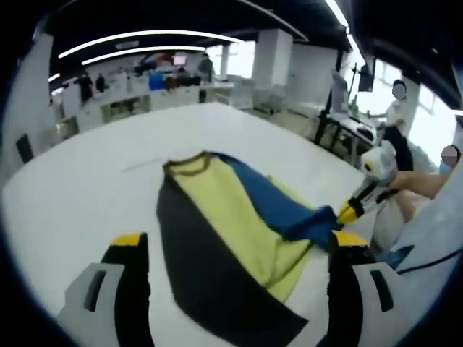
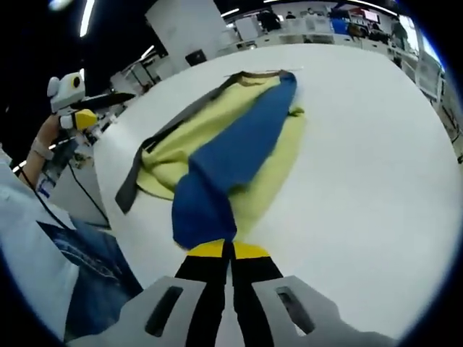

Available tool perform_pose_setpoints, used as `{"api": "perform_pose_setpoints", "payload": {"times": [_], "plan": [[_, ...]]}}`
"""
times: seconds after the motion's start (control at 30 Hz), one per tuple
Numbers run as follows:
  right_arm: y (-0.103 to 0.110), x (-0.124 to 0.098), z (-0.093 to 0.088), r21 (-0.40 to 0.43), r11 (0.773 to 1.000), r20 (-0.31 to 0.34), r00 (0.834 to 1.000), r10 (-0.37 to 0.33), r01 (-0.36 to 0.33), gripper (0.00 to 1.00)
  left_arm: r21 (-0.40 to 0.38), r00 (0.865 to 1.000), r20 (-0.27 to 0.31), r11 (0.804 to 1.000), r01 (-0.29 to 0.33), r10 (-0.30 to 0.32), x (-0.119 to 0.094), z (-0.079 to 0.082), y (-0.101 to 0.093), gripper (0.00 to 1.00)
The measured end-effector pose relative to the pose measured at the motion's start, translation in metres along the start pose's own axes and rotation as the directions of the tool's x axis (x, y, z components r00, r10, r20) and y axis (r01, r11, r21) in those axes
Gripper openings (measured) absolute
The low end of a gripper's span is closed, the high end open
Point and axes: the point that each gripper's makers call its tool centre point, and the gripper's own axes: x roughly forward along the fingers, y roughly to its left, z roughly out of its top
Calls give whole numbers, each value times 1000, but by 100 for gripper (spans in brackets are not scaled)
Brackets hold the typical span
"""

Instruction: Fold the garment on the visible template until the final outline fits inside the template.

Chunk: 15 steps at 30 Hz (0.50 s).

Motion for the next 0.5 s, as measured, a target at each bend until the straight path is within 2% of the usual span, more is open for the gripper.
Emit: {"api": "perform_pose_setpoints", "payload": {"times": [0.2,0.3,0.5], "plan": [[-15,-13,7,14,1000,14,1000,-16,16,2,-13,1000,-2,1000,26,-26,7,4,-4,100],[-27,-20,9,14,999,19,999,-31,31,2,-1,1000,-13,1000,8,-8,11,6,-4,100],[-46,-32,9,-21,999,-6,999,-38,38,2,-18,1000,2,1000,-19,19,14,13,-9,100]]}}
